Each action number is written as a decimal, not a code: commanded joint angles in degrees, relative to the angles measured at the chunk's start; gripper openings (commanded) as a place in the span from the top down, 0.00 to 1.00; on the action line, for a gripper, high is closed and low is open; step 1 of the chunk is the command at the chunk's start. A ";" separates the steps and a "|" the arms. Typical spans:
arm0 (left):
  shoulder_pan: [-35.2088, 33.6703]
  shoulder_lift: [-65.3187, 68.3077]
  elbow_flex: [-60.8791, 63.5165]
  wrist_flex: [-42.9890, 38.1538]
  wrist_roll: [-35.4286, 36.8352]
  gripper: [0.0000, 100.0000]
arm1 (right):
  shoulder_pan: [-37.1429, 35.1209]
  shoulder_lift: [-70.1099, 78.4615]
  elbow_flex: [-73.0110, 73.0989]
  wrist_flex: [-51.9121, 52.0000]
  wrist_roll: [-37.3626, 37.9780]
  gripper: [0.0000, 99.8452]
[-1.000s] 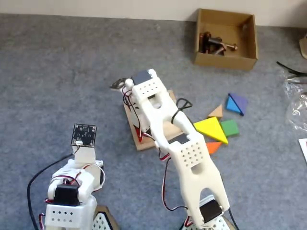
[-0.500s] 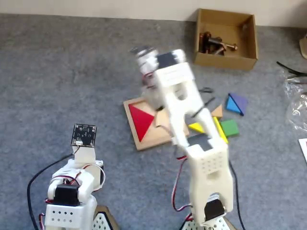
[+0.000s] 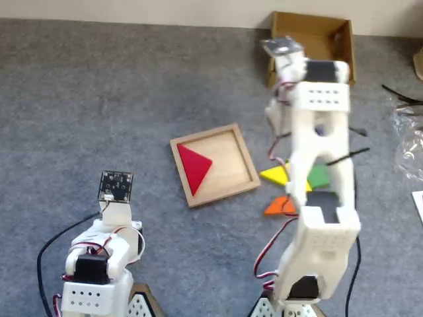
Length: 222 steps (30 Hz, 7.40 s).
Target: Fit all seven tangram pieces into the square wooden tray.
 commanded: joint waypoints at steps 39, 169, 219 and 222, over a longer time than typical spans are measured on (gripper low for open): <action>0.92 -0.40 1.10 -0.18 0.35 0.99 | 10.68 -36.53 60.79 -24.92 35.52 0.85; 0.92 -0.40 1.10 -0.18 0.35 0.99 | 1.54 -26.15 74.59 -41.36 46.33 0.80; 0.92 -0.40 1.10 -0.18 0.35 0.99 | -6.64 -26.51 58.95 -41.36 8.35 0.80; 0.92 -0.40 1.10 -0.18 0.35 0.99 | -8.40 -26.51 56.48 -37.49 8.00 0.80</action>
